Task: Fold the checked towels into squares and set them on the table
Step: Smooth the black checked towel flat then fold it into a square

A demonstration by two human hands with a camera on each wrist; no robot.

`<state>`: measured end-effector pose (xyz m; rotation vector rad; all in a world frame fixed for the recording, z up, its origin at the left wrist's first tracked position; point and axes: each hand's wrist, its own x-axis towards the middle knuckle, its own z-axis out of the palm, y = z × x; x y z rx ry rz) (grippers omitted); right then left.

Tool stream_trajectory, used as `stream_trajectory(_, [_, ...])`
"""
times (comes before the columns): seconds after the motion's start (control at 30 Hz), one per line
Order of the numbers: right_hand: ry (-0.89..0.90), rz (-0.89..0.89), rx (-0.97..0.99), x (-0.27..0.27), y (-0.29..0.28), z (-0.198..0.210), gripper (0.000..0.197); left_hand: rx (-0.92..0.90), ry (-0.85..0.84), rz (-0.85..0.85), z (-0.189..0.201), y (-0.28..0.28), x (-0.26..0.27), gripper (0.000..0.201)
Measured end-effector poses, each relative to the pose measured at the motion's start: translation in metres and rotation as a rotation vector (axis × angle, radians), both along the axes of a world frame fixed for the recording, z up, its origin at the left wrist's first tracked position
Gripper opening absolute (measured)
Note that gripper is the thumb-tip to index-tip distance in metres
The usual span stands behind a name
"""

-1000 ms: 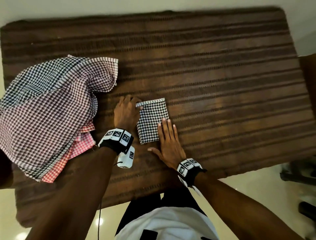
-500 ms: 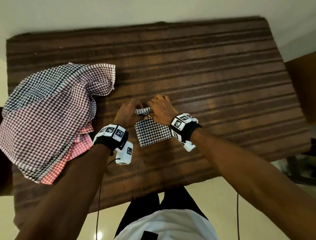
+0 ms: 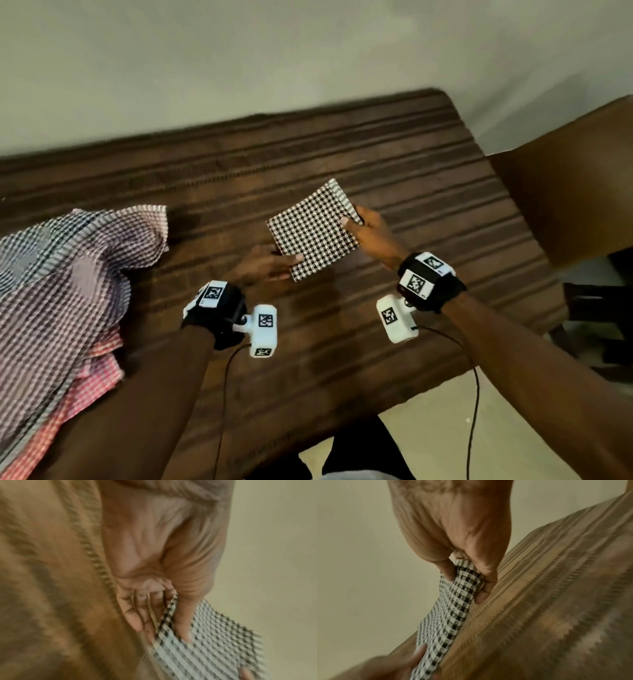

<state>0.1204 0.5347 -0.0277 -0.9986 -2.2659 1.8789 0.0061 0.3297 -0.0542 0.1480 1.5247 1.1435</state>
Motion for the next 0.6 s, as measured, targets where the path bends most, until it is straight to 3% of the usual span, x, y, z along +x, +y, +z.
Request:
stream_trajectory(0.07, [-0.061,-0.017,0.087,0.004,0.043,0.0,0.023,-0.005,0.105,0.096,0.006,0.056,-0.003,0.025])
stream_trajectory(0.17, [-0.185,-0.034,0.265,0.002,0.113,-0.003,0.02,-0.126,0.501,0.123,0.007,0.137,-0.019,0.026])
stream_trajectory(0.23, [-0.245,-0.093,0.368,-0.003,0.161,-0.01,0.022,-0.185,0.638,0.078,0.004,0.195,-0.029,0.033])
stream_trajectory(0.33, [-0.366,-0.181,0.55,-0.015,0.22,-0.018,0.028,-0.192,0.693,0.065,0.005,0.274,-0.032,0.032])
stream_trajectory(0.5, [-0.34,-0.267,0.793,-0.036,0.298,-0.007,0.027,-0.228,0.806,0.116,0.003,0.372,-0.04,0.029])
stream_trajectory(0.6, [-0.333,-0.227,0.816,-0.055,0.343,-0.012,0.027,-0.204,0.804,0.131,0.0,0.421,-0.053,0.027])
